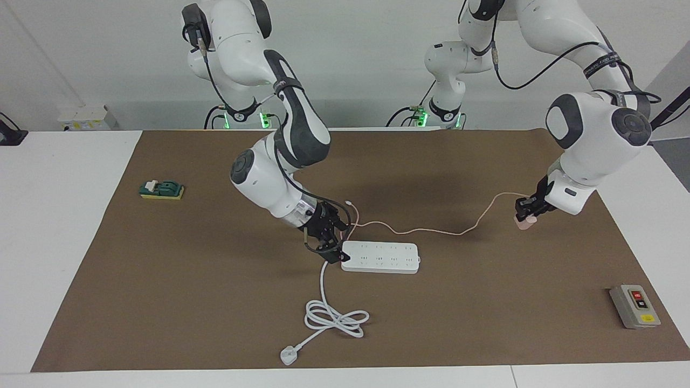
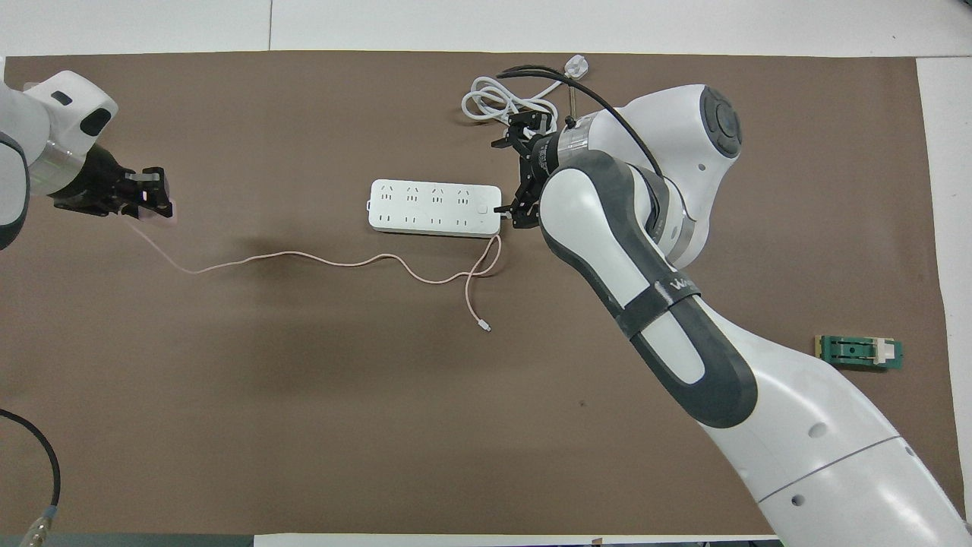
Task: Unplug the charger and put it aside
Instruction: 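Pull the pink charger out of the strip with the left gripper, then carry the charger toward the table edge while the right gripper withdraws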
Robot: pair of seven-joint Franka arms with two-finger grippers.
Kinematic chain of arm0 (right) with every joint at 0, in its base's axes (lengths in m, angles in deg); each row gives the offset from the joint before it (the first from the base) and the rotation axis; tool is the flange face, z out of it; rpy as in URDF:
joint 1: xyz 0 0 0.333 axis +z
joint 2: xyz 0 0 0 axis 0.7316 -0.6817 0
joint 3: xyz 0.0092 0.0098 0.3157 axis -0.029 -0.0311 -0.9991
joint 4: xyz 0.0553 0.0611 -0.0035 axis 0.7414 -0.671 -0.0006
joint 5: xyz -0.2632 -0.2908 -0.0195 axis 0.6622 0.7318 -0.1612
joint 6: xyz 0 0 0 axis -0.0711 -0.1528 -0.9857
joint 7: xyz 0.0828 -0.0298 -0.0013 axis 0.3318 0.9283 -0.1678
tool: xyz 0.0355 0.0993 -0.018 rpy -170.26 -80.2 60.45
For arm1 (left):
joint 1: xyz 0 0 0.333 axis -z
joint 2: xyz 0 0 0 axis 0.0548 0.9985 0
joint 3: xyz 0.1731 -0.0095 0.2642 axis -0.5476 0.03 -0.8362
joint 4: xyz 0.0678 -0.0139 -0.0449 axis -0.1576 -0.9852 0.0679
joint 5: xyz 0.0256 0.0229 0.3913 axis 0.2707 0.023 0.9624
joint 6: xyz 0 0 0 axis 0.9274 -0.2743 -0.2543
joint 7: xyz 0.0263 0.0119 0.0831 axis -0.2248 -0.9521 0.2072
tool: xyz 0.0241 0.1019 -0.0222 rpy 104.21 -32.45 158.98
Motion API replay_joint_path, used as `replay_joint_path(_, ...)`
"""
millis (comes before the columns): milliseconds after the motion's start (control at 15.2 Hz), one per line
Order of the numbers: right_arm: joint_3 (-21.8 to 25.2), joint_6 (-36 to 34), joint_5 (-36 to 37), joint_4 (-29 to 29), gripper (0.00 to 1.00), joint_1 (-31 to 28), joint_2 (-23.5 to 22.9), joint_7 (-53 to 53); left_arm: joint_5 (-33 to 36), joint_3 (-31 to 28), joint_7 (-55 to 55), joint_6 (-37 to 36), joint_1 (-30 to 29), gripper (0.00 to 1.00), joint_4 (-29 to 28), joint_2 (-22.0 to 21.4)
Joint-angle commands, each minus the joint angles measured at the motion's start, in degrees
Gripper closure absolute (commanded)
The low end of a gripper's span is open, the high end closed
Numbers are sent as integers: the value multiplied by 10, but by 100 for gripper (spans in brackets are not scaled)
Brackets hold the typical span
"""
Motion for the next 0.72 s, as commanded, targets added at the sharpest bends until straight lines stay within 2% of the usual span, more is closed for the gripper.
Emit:
replay_joint_path(0,1,-1,45,-99,0,0,101,-10,-22,6,-96,5,-27,100,-86,-60)
replay_joint_path(263,4,-78,70,-121,0,-29,164,-9,-60,6,-182,18,-58,100,-198,-137)
replay_joint_path(395,5,-87,108,-122,0,-48,180,-10,-71,5,-203,36,-61,100,-248,-162)
replay_joint_path(526,5,-127,135,-120,0,-62,191,-16,-78,5,-204,67,-62,100,-302,-186)
replay_joint_path(658,4,-165,194,-118,0,-92,209,-75,-95,5,-204,90,-61,100,-340,-204)
